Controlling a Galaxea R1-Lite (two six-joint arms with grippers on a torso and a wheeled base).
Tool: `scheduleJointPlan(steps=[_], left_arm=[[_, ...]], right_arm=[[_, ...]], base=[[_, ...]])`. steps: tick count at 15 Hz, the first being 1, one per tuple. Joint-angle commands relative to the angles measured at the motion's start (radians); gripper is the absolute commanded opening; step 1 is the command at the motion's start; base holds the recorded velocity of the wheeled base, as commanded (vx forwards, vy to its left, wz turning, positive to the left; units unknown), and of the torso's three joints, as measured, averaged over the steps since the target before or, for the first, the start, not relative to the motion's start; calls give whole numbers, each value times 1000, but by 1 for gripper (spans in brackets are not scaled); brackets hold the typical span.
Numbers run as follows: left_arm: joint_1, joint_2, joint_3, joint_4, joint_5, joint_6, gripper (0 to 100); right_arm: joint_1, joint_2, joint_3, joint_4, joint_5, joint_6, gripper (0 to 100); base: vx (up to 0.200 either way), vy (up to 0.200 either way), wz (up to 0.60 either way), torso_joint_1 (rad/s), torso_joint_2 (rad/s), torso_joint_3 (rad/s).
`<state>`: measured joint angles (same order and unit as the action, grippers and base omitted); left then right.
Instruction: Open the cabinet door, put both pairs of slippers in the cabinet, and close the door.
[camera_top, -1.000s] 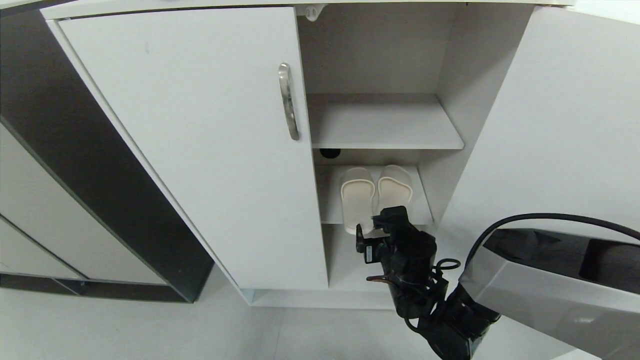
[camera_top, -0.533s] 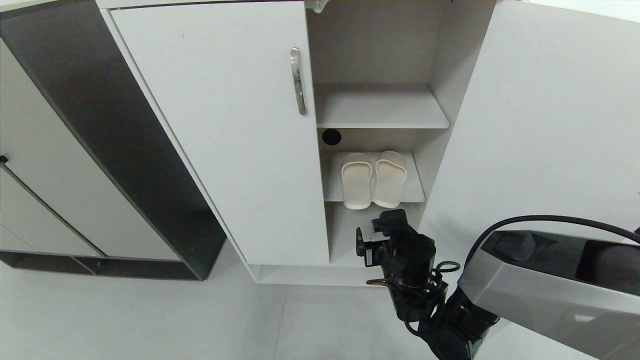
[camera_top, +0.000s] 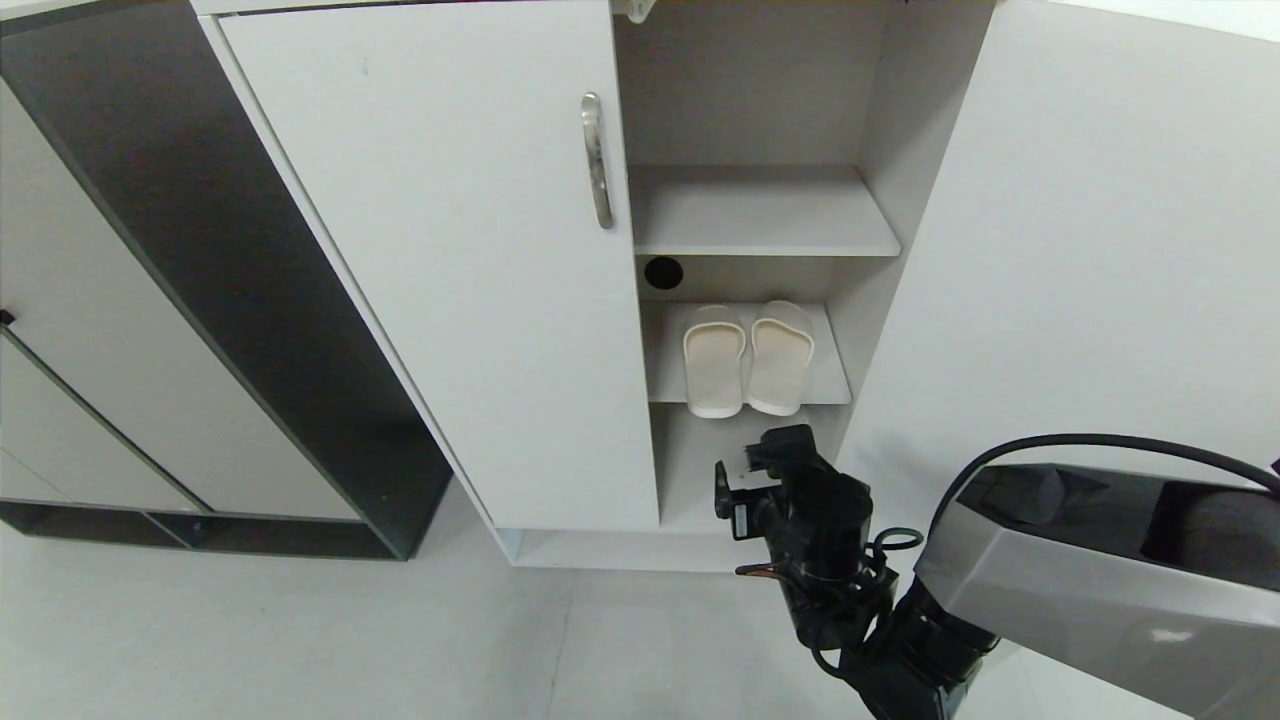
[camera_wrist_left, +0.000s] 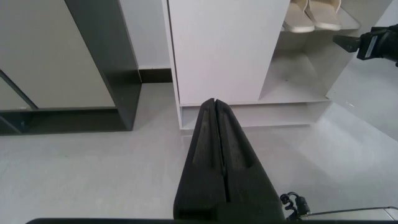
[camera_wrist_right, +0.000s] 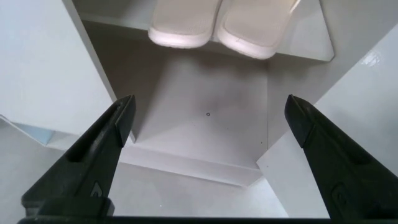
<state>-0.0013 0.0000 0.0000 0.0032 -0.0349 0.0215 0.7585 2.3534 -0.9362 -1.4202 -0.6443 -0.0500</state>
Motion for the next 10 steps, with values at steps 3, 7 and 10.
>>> scheduleJointPlan(steps=[3, 7, 10], left_arm=[[0, 2, 0, 0, 0, 2, 0], [0, 2, 0, 0, 1, 0, 0], [0, 2, 0, 0, 0, 0, 0]], right_arm=[[-1, 9, 13, 0, 0, -1, 100], [-2, 12, 13, 0, -3, -1, 100], [-1, 12, 13, -2, -9, -1, 100]], base=[[0, 0, 0, 0, 0, 0], [0, 0, 0, 1, 0, 74], [0, 0, 0, 2, 1, 199]])
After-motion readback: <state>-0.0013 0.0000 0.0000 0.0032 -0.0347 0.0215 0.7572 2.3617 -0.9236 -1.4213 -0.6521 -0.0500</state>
